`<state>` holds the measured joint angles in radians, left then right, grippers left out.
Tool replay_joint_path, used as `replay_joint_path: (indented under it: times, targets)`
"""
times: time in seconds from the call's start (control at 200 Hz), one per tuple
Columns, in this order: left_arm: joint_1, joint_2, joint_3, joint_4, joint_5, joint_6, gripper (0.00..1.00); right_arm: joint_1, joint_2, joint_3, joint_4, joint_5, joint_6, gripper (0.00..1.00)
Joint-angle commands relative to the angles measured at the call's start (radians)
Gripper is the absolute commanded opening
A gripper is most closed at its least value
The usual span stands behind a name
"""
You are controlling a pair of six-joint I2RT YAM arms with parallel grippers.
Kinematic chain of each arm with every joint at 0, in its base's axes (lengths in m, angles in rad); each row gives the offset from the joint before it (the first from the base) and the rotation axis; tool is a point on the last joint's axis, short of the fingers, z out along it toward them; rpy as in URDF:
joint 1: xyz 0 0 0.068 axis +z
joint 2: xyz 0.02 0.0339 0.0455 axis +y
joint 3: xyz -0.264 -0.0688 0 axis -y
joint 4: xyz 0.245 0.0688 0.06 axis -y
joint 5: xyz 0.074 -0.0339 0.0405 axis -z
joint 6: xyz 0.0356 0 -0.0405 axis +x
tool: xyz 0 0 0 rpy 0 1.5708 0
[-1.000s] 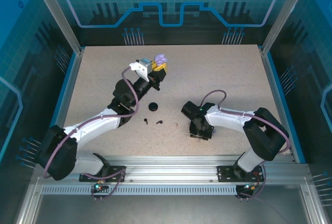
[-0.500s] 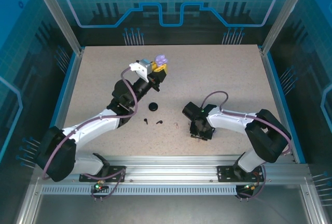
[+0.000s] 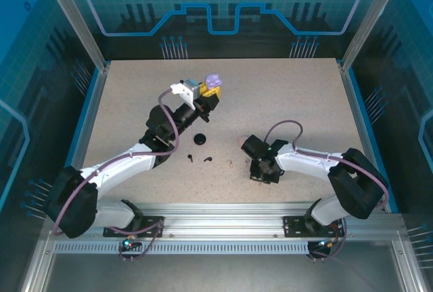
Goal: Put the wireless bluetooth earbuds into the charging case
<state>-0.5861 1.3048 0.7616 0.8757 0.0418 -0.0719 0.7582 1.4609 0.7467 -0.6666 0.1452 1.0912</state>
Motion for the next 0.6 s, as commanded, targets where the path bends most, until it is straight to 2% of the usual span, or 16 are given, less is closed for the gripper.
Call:
replay_joint_path:
  times: [0.0,0.285,0.36,0.595]
  targets:
    - [-0.009,-0.007,-0.024,0.075,0.026,0.015,0.00,-0.006,-0.096,0.003,-0.039,0.072,-0.051,0.13]
    - [-0.024,0.037,-0.050,0.154,0.081,0.098,0.00,-0.084,-0.340,0.127,-0.042,0.122,-0.293,0.13]
    - [-0.034,0.034,-0.049,0.148,0.094,0.124,0.00,-0.117,-0.390,0.213,-0.025,0.116,-0.377,0.13]
    - [-0.098,0.026,-0.025,0.098,0.084,0.242,0.00,-0.146,-0.424,0.467,0.057,0.056,-0.657,0.12]
